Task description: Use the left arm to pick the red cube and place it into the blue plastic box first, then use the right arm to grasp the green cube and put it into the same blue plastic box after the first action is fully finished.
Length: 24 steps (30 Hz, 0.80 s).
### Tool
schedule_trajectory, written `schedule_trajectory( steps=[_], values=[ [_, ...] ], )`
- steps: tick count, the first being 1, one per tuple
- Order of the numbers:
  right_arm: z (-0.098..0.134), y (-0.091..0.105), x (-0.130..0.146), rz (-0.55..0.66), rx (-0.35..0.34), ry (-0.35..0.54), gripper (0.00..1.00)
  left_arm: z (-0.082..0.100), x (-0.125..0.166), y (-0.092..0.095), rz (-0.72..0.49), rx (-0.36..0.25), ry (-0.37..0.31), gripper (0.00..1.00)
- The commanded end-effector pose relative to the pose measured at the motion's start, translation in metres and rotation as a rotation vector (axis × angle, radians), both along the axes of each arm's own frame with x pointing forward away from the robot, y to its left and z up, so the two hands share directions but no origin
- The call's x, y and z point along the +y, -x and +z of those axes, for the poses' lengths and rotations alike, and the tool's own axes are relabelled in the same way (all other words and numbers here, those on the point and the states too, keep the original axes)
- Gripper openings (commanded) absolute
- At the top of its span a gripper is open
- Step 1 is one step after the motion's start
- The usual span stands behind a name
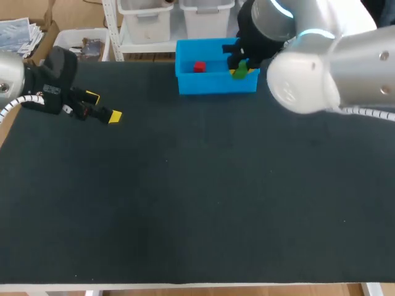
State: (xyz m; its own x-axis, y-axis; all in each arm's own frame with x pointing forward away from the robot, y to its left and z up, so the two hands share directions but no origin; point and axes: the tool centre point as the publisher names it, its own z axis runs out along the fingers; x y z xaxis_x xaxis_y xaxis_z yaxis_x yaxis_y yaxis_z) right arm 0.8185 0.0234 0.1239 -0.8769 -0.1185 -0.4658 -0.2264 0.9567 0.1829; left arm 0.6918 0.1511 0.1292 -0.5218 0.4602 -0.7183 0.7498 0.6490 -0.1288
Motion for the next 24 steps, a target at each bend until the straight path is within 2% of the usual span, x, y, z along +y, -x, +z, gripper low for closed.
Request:
schedule_trajectory(
  steps=[1, 14, 19, 24],
  values=[
    [-0.002, 0.006, 0.0, -0.036, -0.178, -0.041, 0.0, -0.002, 0.003, 0.001, -0.006, -0.009, 0.011, 1.0],
    [-0.012, -0.001, 0.002, -0.029, -0.166, -0.052, 0.0, -0.002, 0.003, 0.001, -0.006, -0.009, 0.011, 1.0],
    [-0.014, -0.012, 0.003, -0.024, -0.168, -0.059, 0.0, -0.002, 0.003, 0.001, -0.006, -0.009, 0.011, 1.0],
    [-0.02, -0.034, 0.004, -0.022, -0.18, -0.066, 0.0, -0.002, 0.003, 0.001, -0.006, -0.009, 0.011, 1.0]
  ],
)
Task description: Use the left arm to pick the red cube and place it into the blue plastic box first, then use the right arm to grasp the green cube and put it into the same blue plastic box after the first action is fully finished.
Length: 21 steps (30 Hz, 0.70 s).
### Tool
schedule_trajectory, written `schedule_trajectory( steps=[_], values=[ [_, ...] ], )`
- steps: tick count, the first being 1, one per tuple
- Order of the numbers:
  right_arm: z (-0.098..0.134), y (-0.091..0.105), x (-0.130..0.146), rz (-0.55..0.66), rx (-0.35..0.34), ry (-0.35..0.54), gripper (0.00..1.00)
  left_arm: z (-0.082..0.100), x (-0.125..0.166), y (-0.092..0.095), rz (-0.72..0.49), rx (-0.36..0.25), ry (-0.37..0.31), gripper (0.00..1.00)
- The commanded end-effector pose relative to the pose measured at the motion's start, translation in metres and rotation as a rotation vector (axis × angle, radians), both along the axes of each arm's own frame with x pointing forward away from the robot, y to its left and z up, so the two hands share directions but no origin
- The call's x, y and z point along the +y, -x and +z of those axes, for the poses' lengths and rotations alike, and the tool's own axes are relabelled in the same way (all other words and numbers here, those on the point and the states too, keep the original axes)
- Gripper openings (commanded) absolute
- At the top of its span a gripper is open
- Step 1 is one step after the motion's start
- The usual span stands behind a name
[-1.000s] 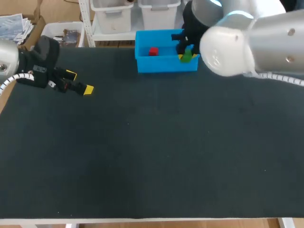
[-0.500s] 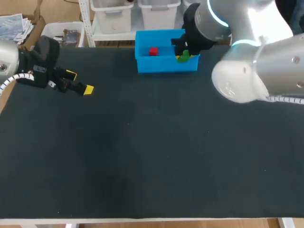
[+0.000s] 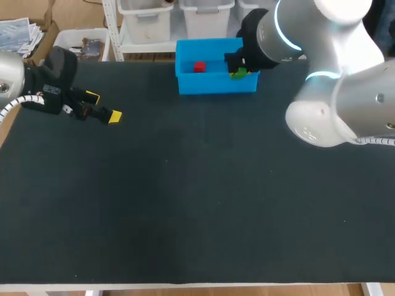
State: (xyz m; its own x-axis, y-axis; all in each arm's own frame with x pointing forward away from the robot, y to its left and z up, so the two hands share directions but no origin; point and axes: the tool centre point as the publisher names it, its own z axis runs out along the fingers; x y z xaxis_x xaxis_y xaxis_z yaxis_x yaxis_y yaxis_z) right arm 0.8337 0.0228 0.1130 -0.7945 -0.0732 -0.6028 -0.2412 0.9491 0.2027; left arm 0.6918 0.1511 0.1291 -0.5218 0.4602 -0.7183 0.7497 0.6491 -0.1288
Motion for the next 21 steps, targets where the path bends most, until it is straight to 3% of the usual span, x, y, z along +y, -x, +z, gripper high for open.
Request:
schedule_trajectory(
  steps=[1, 9, 21],
  values=[
    [-0.01, -0.022, 0.005, -0.006, -0.021, -0.007, 0.0, -0.002, 0.003, 0.001, -0.006, -0.009, 0.011, 1.0],
    [-0.015, -0.062, 0.008, -0.01, -0.035, -0.027, 0.0, -0.002, 0.003, 0.001, -0.006, -0.009, 0.011, 1.0],
    [-0.02, -0.089, 0.017, -0.012, -0.048, -0.039, 0.0, -0.002, 0.003, 0.001, -0.006, -0.009, 0.011, 1.0]
  ],
)
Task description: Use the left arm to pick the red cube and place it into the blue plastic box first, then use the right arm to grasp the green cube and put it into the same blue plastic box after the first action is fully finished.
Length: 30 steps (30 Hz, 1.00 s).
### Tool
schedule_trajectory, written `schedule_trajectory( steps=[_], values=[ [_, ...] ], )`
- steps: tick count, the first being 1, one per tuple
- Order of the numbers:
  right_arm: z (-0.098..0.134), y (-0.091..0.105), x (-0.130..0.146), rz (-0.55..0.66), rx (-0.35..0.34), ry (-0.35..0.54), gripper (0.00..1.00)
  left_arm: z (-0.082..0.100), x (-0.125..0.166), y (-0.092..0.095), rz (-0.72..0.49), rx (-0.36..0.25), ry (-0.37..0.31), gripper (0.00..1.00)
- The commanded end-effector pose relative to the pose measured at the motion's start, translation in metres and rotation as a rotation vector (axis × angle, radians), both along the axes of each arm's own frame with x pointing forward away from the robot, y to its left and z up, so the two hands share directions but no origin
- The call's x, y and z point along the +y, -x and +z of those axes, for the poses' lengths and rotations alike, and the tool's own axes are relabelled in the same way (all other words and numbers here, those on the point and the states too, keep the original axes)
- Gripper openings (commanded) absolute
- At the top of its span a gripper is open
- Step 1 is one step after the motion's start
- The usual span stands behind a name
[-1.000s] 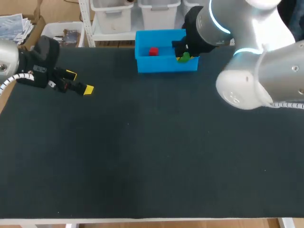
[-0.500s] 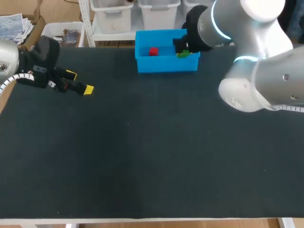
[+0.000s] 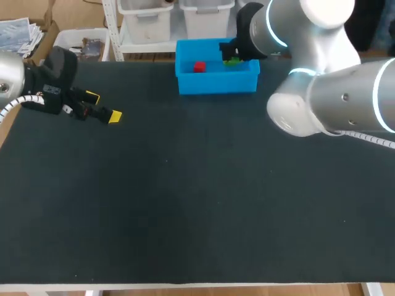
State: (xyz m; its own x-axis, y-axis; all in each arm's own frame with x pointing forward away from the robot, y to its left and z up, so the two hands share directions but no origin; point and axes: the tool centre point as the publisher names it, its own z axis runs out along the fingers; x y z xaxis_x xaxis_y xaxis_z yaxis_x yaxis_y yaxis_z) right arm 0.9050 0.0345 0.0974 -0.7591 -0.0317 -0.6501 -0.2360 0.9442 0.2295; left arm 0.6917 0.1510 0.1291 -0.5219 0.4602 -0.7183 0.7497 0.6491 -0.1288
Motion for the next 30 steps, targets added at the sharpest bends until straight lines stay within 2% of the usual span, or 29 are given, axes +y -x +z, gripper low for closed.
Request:
schedule_trajectory(
  steps=[1, 13, 23, 30],
  values=[
    [-0.006, -0.023, 0.005, 0.005, 0.004, 0.0, 0.0, -0.002, 0.003, 0.001, -0.006, -0.009, 0.011, 1.0],
    [-0.022, -0.065, -0.002, -0.023, -0.01, 0.014, 0.0, -0.002, 0.003, 0.001, -0.006, -0.009, 0.011, 1.0],
    [-0.032, -0.082, -0.004, -0.031, -0.003, 0.027, 0.0, -0.002, 0.003, 0.001, -0.006, -0.009, 0.011, 1.0],
    [-0.043, -0.087, -0.007, -0.04, 0.02, 0.031, 0.0, -0.002, 0.003, 0.001, -0.006, -0.009, 0.011, 1.0]
  ],
)
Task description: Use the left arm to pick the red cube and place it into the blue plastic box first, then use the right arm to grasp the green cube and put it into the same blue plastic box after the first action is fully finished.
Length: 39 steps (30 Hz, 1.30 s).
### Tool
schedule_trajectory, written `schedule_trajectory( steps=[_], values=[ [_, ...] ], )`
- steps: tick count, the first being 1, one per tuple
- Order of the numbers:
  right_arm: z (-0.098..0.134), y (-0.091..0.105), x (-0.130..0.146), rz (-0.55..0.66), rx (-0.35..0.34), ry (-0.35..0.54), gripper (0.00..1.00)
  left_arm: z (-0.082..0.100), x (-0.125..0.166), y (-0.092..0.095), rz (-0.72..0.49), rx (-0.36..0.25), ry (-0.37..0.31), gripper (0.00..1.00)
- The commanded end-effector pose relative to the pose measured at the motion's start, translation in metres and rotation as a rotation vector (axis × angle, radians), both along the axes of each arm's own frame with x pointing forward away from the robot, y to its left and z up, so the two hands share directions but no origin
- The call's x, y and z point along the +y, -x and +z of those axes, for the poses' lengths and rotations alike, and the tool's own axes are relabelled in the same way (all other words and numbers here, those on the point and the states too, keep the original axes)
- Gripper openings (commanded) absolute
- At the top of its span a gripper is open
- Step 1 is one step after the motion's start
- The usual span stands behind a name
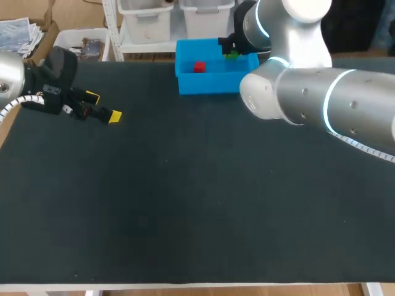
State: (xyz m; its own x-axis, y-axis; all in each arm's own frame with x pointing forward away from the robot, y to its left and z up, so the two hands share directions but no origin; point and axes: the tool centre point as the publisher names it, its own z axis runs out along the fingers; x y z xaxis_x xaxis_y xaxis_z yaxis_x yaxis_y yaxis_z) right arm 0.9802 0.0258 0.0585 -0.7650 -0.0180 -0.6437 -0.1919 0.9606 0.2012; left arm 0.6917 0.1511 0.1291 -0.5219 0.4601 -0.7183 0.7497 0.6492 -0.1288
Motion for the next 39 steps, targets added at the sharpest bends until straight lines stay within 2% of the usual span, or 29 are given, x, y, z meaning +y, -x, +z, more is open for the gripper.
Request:
schedule_trajectory(
  steps=[1, 14, 16, 17, 18, 24, 30, 39],
  values=[
    [-0.005, -0.012, 0.002, 0.005, 0.015, 0.001, 0.0, -0.002, 0.003, 0.001, -0.006, -0.009, 0.011, 1.0],
    [-0.02, -0.014, 0.0, 0.002, 0.076, 0.024, 0.0, -0.002, 0.003, 0.001, -0.006, -0.009, 0.011, 1.0],
    [-0.02, -0.015, 0.0, -0.001, 0.081, 0.029, 0.45, -0.002, 0.003, 0.001, -0.006, -0.009, 0.011, 1.0],
    [-0.02, -0.015, 0.0, -0.001, 0.081, 0.03, 0.94, -0.002, 0.003, 0.001, -0.006, -0.009, 0.011, 1.0],
    [-0.019, -0.015, 0.0, 0.001, 0.08, 0.032, 1.0, -0.002, 0.003, 0.001, -0.006, -0.009, 0.011, 1.0],
    [-0.008, -0.012, 0.0, 0.007, 0.071, 0.039, 1.0, -0.002, 0.003, 0.001, -0.006, -0.009, 0.011, 1.0],
    [0.014, 0.001, 0.0, 0.023, 0.069, 0.052, 1.0, -0.002, 0.003, 0.001, -0.006, -0.009, 0.011, 1.0],
    [0.046, 0.042, -0.011, 0.062, 0.105, 0.092, 1.0, -0.002, 0.003, 0.001, -0.006, -0.009, 0.011, 1.0]
  ],
)
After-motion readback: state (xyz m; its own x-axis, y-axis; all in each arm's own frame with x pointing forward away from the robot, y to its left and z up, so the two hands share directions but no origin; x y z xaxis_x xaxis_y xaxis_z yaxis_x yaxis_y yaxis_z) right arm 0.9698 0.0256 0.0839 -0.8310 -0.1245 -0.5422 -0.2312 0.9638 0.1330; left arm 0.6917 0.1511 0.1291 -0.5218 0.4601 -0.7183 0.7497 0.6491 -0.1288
